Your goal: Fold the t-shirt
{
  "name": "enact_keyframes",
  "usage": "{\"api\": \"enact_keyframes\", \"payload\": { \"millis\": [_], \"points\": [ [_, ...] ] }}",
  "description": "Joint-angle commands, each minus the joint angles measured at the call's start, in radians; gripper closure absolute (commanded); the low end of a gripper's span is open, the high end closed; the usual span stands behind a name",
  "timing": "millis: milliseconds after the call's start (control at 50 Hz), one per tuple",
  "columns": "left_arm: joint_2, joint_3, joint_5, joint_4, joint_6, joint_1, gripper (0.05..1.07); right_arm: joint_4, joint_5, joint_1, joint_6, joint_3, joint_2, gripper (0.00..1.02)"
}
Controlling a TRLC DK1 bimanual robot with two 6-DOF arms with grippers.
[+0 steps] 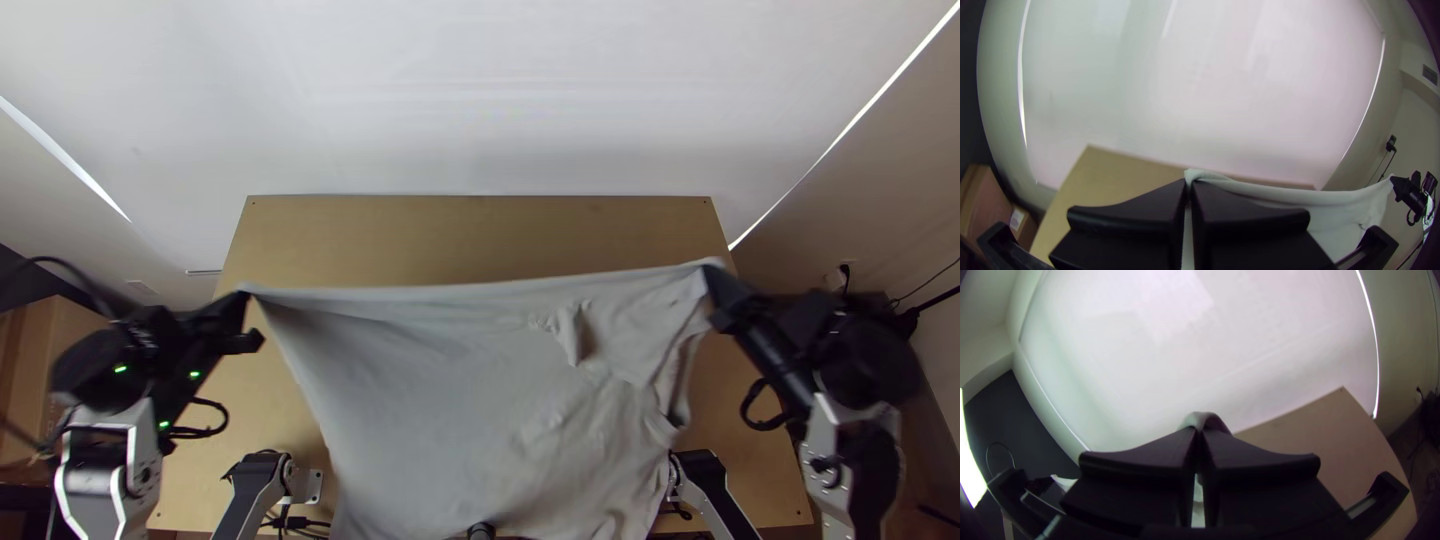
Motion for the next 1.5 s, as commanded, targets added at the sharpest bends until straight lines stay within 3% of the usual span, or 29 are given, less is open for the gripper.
{"api": "enact_keyframes", "payload": {
  "millis": [0,240,560,1040,1480],
  "points": [
    [-0.021,-0.160,0.014,0.057,-0.006,0.011,1.05,0.034,0.014,0.010,0.015,-0.146,-0.037,1.00],
    [0.124,-0.314,0.023,0.239,0.040,0.050,1.05,0.159,0.032,0.028,0.009,-0.326,0.069,1.00],
    [0.468,-0.265,0.026,0.442,0.068,0.078,1.05,0.286,0.066,0.032,-0.003,-0.297,0.434,1.00],
    [1.030,0.076,0.023,0.526,0.132,0.066,1.05,0.395,0.105,-0.016,-0.117,0.039,1.009,1.00],
    [1.373,0.418,0.014,0.500,0.132,0.070,1.05,0.399,0.128,-0.047,-0.153,0.392,1.354,1.00]
  ]
}}
